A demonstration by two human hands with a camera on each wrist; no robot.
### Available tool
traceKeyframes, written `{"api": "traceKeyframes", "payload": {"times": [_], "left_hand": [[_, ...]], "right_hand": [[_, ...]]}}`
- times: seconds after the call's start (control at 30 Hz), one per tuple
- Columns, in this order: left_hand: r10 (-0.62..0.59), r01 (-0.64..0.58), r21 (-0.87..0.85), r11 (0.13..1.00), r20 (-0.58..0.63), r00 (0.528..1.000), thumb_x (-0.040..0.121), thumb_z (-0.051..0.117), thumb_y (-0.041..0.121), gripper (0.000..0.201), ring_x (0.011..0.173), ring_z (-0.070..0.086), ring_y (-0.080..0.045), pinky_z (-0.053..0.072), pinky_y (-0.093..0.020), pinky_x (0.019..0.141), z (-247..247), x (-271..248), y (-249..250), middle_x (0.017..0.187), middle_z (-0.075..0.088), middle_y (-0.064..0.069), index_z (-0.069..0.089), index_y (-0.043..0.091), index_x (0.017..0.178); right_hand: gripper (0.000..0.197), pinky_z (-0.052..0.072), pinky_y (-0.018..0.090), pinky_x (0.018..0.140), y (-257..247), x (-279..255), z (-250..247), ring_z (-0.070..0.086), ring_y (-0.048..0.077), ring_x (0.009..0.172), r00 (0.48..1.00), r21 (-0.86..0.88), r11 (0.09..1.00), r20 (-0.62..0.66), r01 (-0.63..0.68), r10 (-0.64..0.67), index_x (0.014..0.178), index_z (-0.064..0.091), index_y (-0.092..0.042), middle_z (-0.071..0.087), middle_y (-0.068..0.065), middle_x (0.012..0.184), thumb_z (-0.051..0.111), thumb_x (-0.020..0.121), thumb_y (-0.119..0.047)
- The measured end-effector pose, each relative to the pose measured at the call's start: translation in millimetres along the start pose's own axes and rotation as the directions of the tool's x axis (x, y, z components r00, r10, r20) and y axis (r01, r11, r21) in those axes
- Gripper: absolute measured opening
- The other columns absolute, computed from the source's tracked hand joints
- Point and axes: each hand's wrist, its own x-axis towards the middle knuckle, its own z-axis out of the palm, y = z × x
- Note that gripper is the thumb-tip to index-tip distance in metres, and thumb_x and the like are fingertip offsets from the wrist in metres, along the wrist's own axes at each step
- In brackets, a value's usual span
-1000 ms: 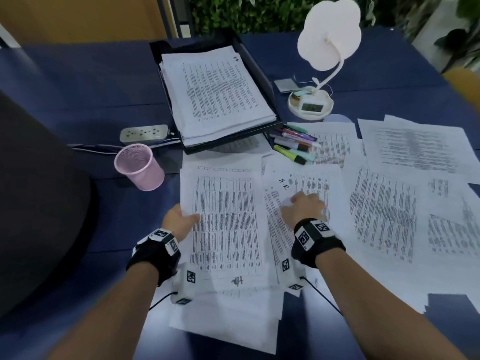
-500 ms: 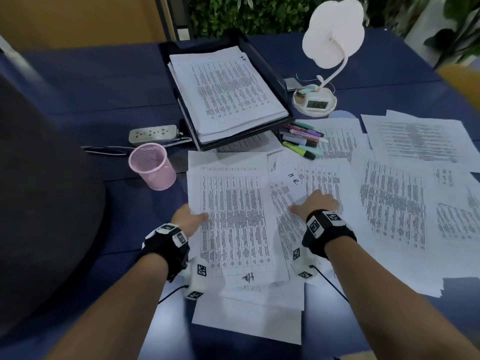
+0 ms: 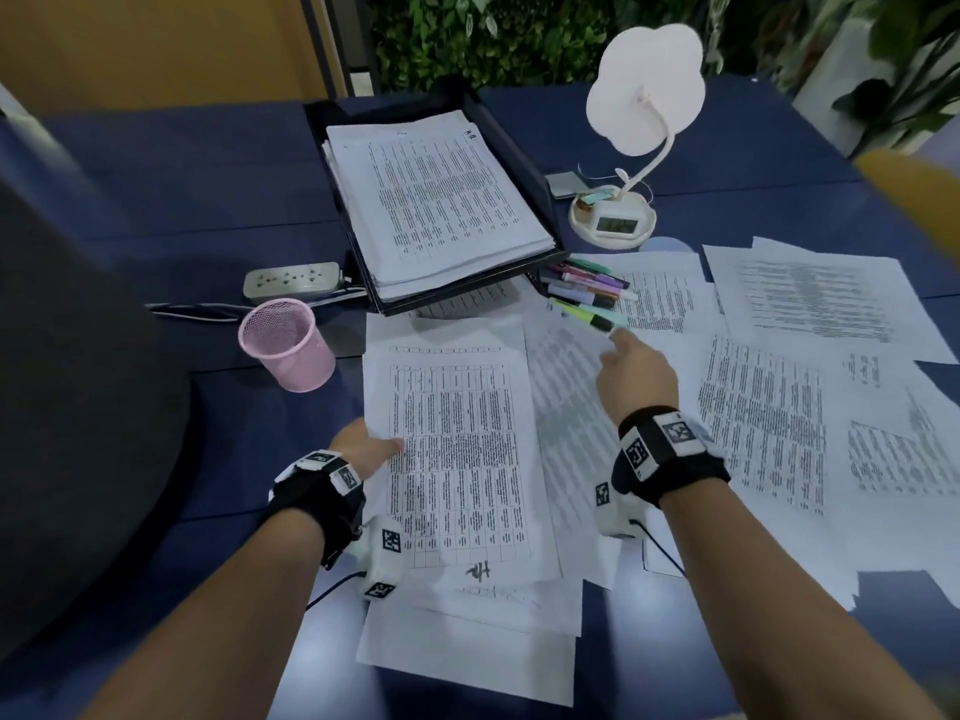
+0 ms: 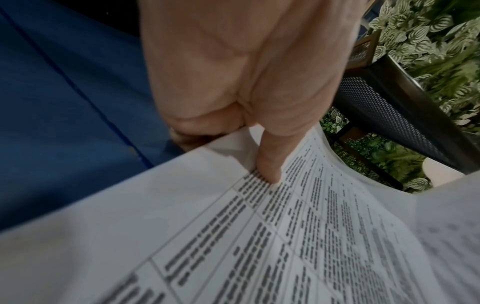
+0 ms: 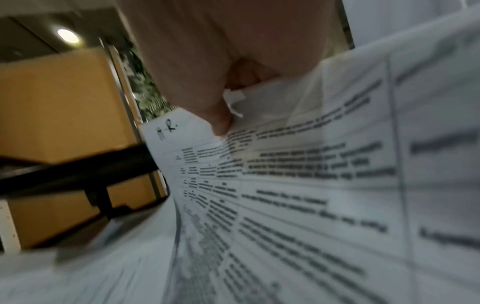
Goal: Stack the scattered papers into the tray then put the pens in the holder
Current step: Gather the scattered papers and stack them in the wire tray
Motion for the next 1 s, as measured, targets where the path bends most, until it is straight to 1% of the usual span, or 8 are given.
{"api": "traceKeyframes", "payload": {"times": [0.23,0.4,0.53,0.63,0.73,0.83,0.93,1.0], "left_hand": [[-0.049,0.045,0.109,0.993,0.030,0.998,0.089,0.063,0.030,0.044,0.105,0.057,-0.024,0.043,-0.026,0.084,-2.1,2.5,7.7,0.126,0.060,-0.010,0.057,0.007,0.126],[-0.022,0.015,0.104,0.994,0.069,0.997,0.090,0.059,0.033,0.042,0.111,0.057,-0.026,0.041,-0.026,0.086,5.6,-2.9,13.1,0.126,0.060,-0.009,0.057,0.010,0.126],[-0.090,0.093,-0.065,0.993,0.053,0.995,0.097,0.034,0.052,0.066,0.131,0.042,-0.031,0.033,-0.033,0.107,9.8,-3.4,14.3,0.144,0.043,-0.016,0.040,0.002,0.140],[-0.151,0.151,-0.250,0.956,0.019,0.988,0.092,0.019,0.066,0.085,0.137,0.034,-0.032,0.023,-0.037,0.115,10.2,-1.9,14.4,0.148,0.036,-0.019,0.036,-0.002,0.142],[-0.145,0.141,-0.353,0.925,0.014,0.989,0.082,0.016,0.080,0.099,0.136,0.037,-0.031,0.023,-0.041,0.116,11.2,5.3,7.3,0.145,0.041,-0.017,0.043,0.005,0.140],[-0.130,0.155,-0.380,0.912,0.092,0.987,0.062,0.030,0.095,0.116,0.136,0.037,-0.028,0.025,-0.040,0.115,11.0,4.3,7.9,0.149,0.038,-0.010,0.040,0.011,0.143],[-0.047,0.066,-0.183,0.981,0.108,0.993,0.090,0.045,0.060,0.072,0.131,0.043,-0.027,0.033,-0.030,0.104,10.9,-0.7,10.9,0.144,0.044,-0.010,0.042,0.009,0.141],[-0.001,0.009,-0.092,0.996,0.085,0.996,0.095,0.051,0.040,0.050,0.123,0.051,-0.027,0.036,-0.025,0.091,12.7,1.7,8.9,0.136,0.053,-0.009,0.050,0.010,0.134]], "right_hand": [[0.014,0.043,0.037,0.071,-24.7,10.2,-63.9,0.057,0.034,0.075,0.894,0.134,0.961,-0.416,0.244,-0.169,0.102,0.053,-0.005,0.057,0.013,0.075,0.045,0.094,-0.013],[0.018,0.043,0.025,0.052,-31.1,5.4,-67.9,0.049,0.010,0.055,0.846,0.507,0.774,-0.528,0.380,-0.069,0.105,0.050,-0.007,0.055,-0.007,0.073,0.045,0.097,-0.022],[0.035,0.043,0.026,0.085,-25.7,-9.6,-38.9,0.054,0.016,0.095,0.968,0.640,0.764,-0.234,0.085,0.089,0.133,0.044,-0.005,0.055,0.001,0.106,0.042,0.100,-0.016],[0.038,0.039,0.030,0.092,-11.5,-27.5,-4.2,0.050,0.031,0.120,0.993,0.533,0.838,0.059,-0.120,0.105,0.137,0.039,-0.003,0.052,0.014,0.129,0.039,0.100,-0.014],[0.043,0.039,0.031,0.094,-1.7,-42.1,26.9,0.049,0.033,0.121,0.960,0.411,0.886,0.255,-0.216,0.116,0.141,0.032,-0.001,0.048,0.018,0.136,0.037,0.101,-0.015],[0.039,0.039,0.026,0.078,-1.8,-49.3,53.9,0.055,0.027,0.096,0.931,0.364,0.903,0.351,-0.229,0.095,0.139,0.034,-0.001,0.055,0.016,0.113,0.033,0.102,-0.015],[0.024,0.040,0.028,0.065,-4.6,-46.7,70.0,0.051,0.016,0.069,0.902,0.282,0.947,0.431,-0.156,0.021,0.117,0.041,-0.004,0.052,0.005,0.083,0.030,0.102,-0.019],[0.022,0.041,0.028,0.067,-3.9,-41.8,71.5,0.054,0.018,0.073,0.896,0.206,0.972,0.444,-0.110,0.007,0.107,0.043,-0.008,0.051,0.003,0.082,0.029,0.102,-0.024]]}}
